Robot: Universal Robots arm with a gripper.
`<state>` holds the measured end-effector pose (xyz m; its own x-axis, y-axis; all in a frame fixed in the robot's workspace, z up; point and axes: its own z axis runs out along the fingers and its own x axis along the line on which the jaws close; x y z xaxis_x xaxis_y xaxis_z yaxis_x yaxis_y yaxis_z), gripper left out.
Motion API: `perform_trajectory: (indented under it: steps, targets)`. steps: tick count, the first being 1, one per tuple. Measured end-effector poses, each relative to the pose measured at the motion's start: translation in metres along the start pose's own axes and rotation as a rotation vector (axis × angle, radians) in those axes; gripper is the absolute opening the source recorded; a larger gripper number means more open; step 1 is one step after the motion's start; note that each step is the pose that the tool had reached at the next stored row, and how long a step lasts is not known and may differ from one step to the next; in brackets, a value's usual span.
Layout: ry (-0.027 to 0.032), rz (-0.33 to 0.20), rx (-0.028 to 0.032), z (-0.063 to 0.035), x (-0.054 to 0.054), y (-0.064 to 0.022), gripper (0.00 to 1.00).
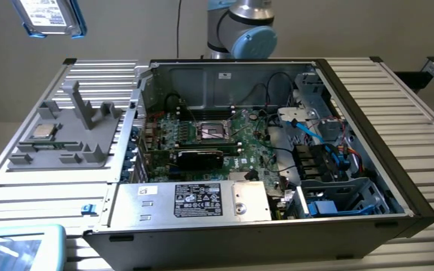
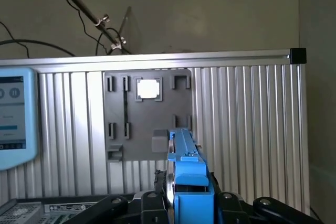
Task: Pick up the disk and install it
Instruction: 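Pick up the disk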
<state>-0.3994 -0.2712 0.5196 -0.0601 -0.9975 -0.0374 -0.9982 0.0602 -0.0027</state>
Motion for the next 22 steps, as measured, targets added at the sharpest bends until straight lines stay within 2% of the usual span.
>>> perform_trajectory:
  steps: [2,5,9,13,15,17,22]
  targets:
    - [-0.0048,0.0,-0.0003,-0.0001,0.007,-0.0024,0.37]
    - [-0.0066,0.0,-0.0021,-0.0001,0.018,-0.0061,0.37]
    - [-0.0058,0.0,-0.0122,-0.0002,0.031,-0.0118,0.37]
    - [-0.0059,0.001,-0.0127,0.0002,0.036,-0.013,0.37]
    - [-0.0032,0.001,-0.0127,0.0005,0.038,-0.014,0.37]
    - [-0.0007,0.001,-0.0123,0.0005,0.039,-0.0178,0.37]
    - [-0.0005,0.001,-0.0124,0.0003,0.048,-0.0286,0.37]
